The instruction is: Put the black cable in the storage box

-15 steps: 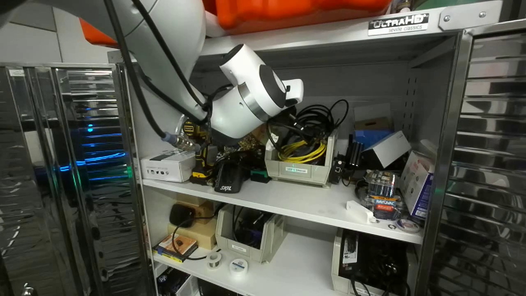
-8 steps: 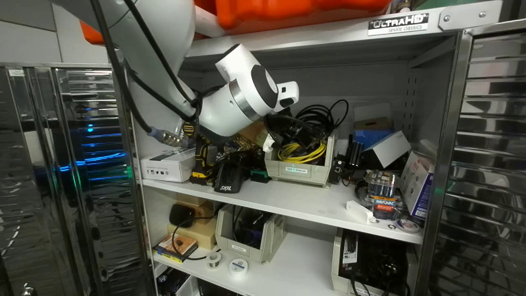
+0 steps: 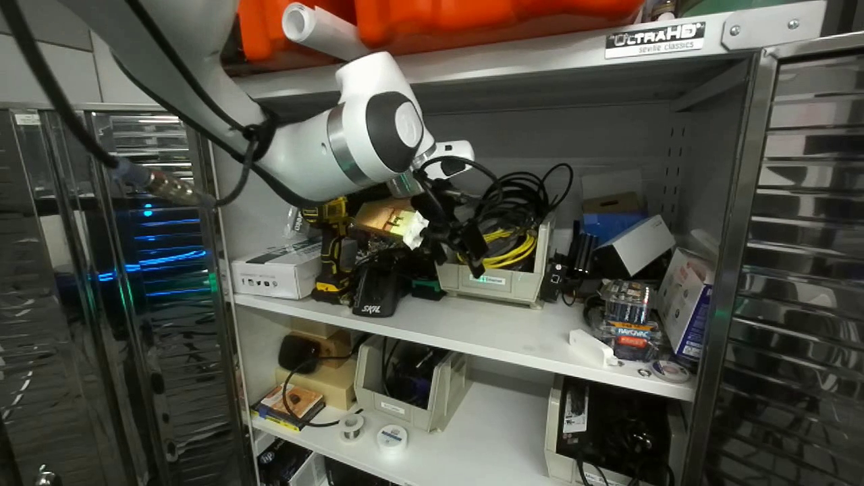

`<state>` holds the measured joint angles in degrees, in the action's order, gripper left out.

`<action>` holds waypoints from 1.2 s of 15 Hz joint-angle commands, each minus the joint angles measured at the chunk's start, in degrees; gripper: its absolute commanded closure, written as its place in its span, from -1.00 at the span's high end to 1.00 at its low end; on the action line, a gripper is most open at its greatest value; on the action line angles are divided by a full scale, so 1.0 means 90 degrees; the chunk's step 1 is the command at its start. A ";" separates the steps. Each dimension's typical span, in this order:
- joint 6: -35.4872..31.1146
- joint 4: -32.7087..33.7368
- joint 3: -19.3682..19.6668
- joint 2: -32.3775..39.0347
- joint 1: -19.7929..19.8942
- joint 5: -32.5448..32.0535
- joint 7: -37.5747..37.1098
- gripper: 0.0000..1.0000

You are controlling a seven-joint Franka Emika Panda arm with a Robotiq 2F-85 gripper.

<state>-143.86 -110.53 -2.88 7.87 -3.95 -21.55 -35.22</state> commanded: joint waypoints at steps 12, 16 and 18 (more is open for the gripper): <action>0.5381 -0.0930 0.0074 -0.2013 0.0075 0.2195 0.3615 1.00; 0.6319 -0.0950 0.0113 -0.2249 0.0106 0.2031 0.4002 1.00; 0.6466 -0.1009 0.0136 -0.2391 0.0129 0.1982 0.4060 1.00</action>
<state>-88.10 -118.55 -1.85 -10.83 -3.41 -3.36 -0.78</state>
